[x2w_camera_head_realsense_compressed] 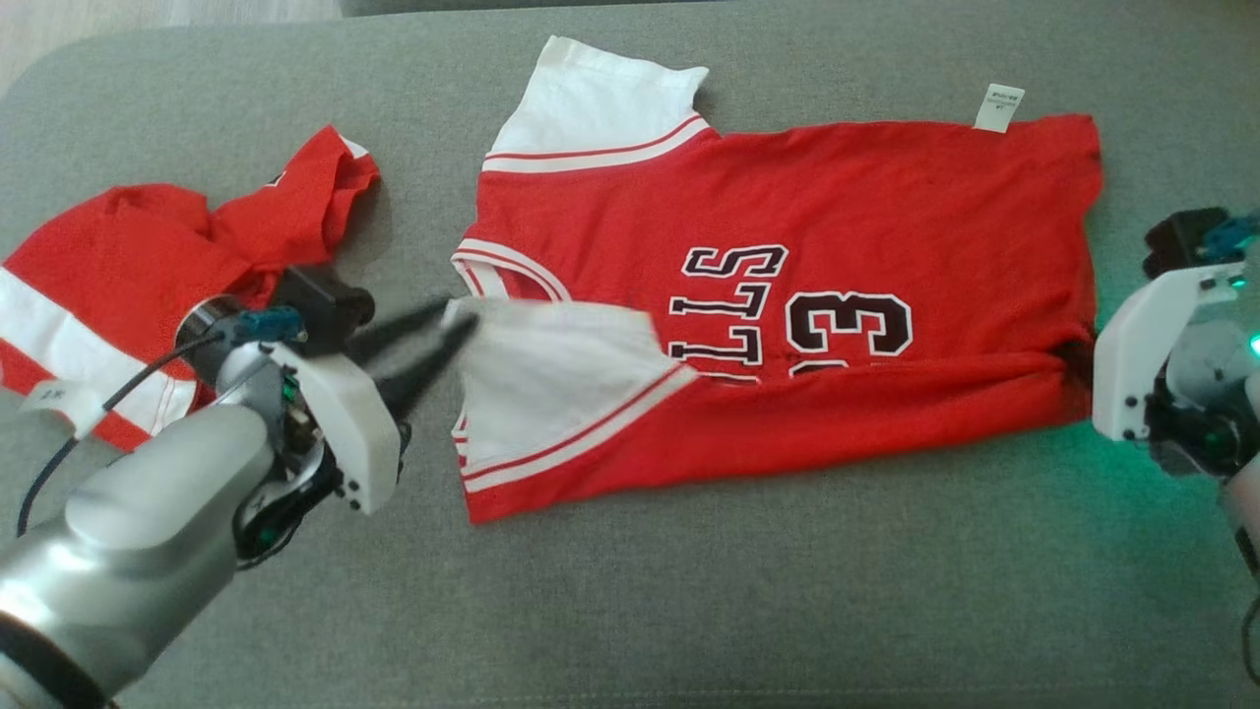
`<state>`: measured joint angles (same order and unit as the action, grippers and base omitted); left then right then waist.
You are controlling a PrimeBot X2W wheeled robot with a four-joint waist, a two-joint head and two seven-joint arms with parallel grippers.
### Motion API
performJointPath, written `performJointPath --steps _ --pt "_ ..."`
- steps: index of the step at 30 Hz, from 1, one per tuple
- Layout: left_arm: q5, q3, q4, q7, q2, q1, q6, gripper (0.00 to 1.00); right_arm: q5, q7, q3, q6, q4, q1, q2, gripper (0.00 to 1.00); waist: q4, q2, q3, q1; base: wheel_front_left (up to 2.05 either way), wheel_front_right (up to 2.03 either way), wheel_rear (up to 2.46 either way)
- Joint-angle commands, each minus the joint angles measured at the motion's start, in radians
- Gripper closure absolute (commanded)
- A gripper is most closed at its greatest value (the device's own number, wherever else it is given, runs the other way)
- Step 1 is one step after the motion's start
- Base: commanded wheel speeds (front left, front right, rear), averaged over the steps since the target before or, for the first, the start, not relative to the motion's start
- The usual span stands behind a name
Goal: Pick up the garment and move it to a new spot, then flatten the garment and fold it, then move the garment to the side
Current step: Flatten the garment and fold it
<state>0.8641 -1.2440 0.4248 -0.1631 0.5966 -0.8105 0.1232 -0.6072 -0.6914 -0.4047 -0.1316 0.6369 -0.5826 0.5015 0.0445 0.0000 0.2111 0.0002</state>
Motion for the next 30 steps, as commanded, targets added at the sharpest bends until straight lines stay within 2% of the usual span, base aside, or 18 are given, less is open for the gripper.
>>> performJointPath --steps 1,5,6,10,15,19,22,25,30 --pt "0.003 0.059 0.002 -0.020 0.023 -0.061 -0.007 0.00 0.008 0.030 0.011 0.001 -0.016 -0.032 0.006 0.00 0.000 0.0000 -0.002 -0.0002 0.00 0.00 0.00" --pt "0.021 0.115 0.052 -0.073 -0.014 -0.047 -0.064 0.00 0.015 0.161 0.060 0.001 0.011 -0.033 -0.019 0.00 -0.001 0.0000 -0.017 -0.0002 0.00 0.00 0.00" --pt "0.038 0.163 0.060 -0.089 -0.030 -0.029 -0.099 0.00 0.013 0.250 0.098 0.001 0.009 -0.028 -0.034 0.00 0.000 0.0000 -0.029 -0.0002 0.00 0.00 0.00" --pt "0.036 0.316 0.007 -0.098 -0.063 0.031 -0.175 0.00 0.027 0.432 0.154 0.001 -0.025 0.006 -0.058 0.00 0.002 0.0000 -0.056 -0.0002 0.00 0.00 0.00" --pt "-0.041 0.554 -0.139 -0.098 -0.125 0.208 -0.237 0.00 0.073 0.616 0.220 0.001 -0.096 0.092 -0.095 0.00 0.006 0.0000 -0.103 -0.0002 0.00 0.00 0.00" --pt "-0.114 0.683 -0.232 -0.098 -0.193 0.364 -0.246 0.00 0.139 0.709 0.281 0.001 -0.168 0.185 -0.137 0.00 0.008 0.0000 -0.136 -0.0002 0.00 0.00 0.00" --pt "-0.147 0.722 -0.260 -0.098 -0.227 0.432 -0.236 0.00 0.188 0.726 0.317 0.001 -0.196 0.236 -0.157 0.00 0.009 0.0000 -0.149 -0.0002 0.00 0.00 0.00" --pt "-0.191 0.757 -0.268 -0.099 -0.260 0.500 -0.213 0.00 0.233 0.696 0.370 0.001 -0.226 0.302 -0.196 0.00 0.008 0.0000 -0.162 -0.0002 0.00 0.00 0.00" --pt "-0.257 0.790 -0.248 -0.099 -0.289 0.531 -0.176 0.00 0.303 0.608 0.438 0.001 -0.271 0.365 -0.221 0.00 0.007 0.0000 -0.175 -0.0002 0.00 0.00 0.00"
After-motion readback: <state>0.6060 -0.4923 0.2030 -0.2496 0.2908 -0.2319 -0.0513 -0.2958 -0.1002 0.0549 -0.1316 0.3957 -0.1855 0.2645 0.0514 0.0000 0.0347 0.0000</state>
